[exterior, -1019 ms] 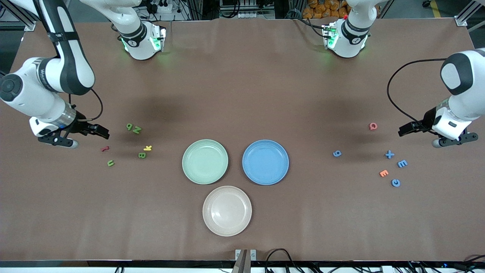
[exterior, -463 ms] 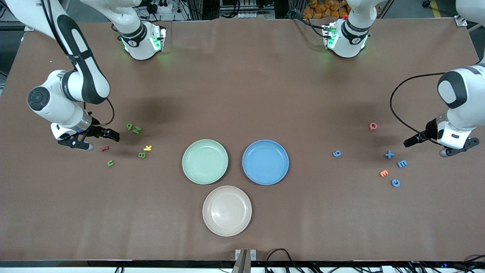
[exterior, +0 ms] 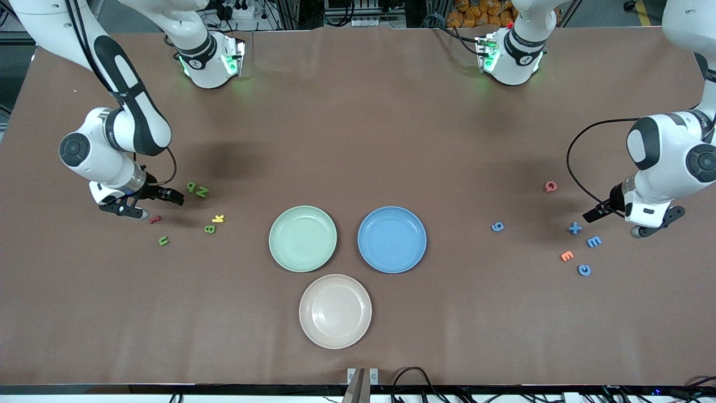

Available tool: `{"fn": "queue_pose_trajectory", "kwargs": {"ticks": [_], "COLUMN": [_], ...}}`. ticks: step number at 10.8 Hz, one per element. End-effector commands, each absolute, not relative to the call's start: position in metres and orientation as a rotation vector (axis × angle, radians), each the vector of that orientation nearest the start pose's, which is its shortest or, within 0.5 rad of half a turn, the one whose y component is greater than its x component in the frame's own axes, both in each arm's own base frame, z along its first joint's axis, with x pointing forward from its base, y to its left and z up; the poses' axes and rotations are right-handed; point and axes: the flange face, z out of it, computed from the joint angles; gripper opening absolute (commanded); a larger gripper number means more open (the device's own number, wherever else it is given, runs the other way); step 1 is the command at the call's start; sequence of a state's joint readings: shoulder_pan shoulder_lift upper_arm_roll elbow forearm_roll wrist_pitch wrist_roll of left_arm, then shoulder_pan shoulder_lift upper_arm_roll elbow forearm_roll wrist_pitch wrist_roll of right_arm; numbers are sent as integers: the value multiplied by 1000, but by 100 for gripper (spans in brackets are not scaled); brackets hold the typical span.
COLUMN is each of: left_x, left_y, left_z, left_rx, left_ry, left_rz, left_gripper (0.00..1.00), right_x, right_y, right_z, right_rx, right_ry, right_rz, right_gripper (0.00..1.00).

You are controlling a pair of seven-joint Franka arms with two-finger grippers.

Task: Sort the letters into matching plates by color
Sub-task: 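Grasp the blue X with the left gripper while the right gripper lowers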

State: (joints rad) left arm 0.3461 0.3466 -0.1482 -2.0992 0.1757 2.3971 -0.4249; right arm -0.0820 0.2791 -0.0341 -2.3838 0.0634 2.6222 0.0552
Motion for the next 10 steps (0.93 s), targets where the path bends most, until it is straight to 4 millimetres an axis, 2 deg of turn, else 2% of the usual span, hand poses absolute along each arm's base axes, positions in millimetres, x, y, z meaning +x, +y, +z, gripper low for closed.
{"fn": "queue_pose_trajectory", "kwargs": {"ticks": [1,5,7,10], "left_x": [579,595,596,595], "left_y": [110,96,90,89], "left_z": [232,207,191,179], "left_rx": [-2952,-2933,-2927,-2930], "left_ry": [-823,-977,-1027,-1032], "left_rz": [56,-12,-29,-18], "left_gripper": [100,100,100,100], "right_x": [474,461,459,454], "right_y": [-59,-52,-42,-32], "right_z": [188,177,175,165], "right_rx": [-3091,-3092,-3096,-3099], "right_ry": [369,356,323,290], "right_rz": [58,108,118,154], "right_gripper": [100,100,100,100]}}
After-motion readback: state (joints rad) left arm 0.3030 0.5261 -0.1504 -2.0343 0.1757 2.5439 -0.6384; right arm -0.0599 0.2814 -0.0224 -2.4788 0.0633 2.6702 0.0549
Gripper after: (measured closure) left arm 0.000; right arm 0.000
